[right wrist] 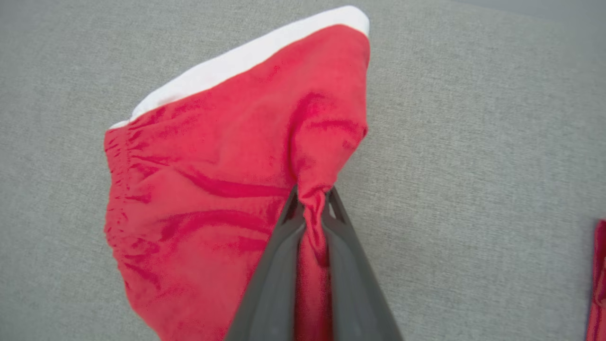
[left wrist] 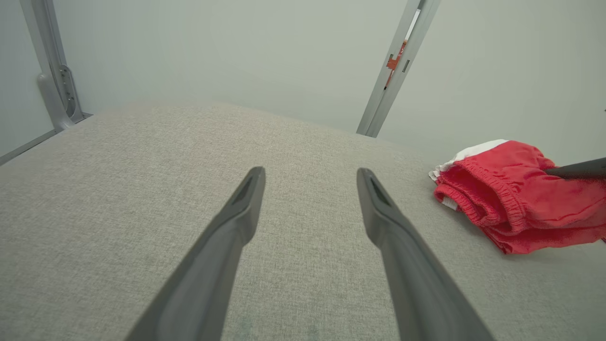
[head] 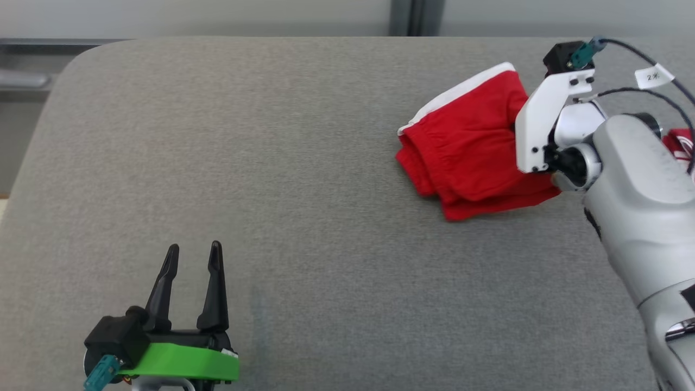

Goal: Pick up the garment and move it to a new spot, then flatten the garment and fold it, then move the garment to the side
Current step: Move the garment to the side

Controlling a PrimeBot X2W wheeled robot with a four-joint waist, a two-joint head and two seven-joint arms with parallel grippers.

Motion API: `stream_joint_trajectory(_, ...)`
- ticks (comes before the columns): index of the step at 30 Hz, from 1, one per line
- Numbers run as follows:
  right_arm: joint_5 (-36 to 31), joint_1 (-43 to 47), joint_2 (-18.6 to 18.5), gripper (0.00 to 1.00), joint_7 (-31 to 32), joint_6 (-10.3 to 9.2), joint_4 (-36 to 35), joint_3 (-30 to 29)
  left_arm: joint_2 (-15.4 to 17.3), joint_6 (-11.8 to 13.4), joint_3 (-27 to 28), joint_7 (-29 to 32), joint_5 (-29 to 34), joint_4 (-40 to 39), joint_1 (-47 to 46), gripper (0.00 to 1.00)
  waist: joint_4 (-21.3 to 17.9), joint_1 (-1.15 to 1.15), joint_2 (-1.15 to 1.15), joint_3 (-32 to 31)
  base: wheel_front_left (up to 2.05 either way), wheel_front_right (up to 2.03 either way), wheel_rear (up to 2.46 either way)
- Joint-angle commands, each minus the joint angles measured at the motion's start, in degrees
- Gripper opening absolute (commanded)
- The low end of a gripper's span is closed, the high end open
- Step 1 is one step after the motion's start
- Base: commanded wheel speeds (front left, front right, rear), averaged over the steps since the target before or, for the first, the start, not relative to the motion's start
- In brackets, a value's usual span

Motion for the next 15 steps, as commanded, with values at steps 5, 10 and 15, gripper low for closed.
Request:
stream_joint_trajectory(5,5.44,-1.02,-6.9,0.0,4.91,-0.11,-7.73,3.07,0.07,-0.1,0.28,0.03,1.25,-1.13,-1.79,1.0,-12.06,0.0,0.0,1.88,0.0,0.0,0.0)
stream_joint_trajectory(10,9.21,0.33,-11.99,0.0,7.82,-0.11,-12.38,1.83,0.25,-0.1,-0.58,0.04,2.4,-1.24,-3.65,1.0,-15.96,0.0,0.0,3.92,0.0,0.0,0.0)
stream_joint_trajectory(15,9.27,1.53,-17.02,0.0,7.52,-0.11,-14.68,-0.3,1.54,-0.1,-1.02,0.03,2.87,-1.47,-5.46,1.0,-17.91,0.0,0.0,6.43,0.0,0.0,0.0)
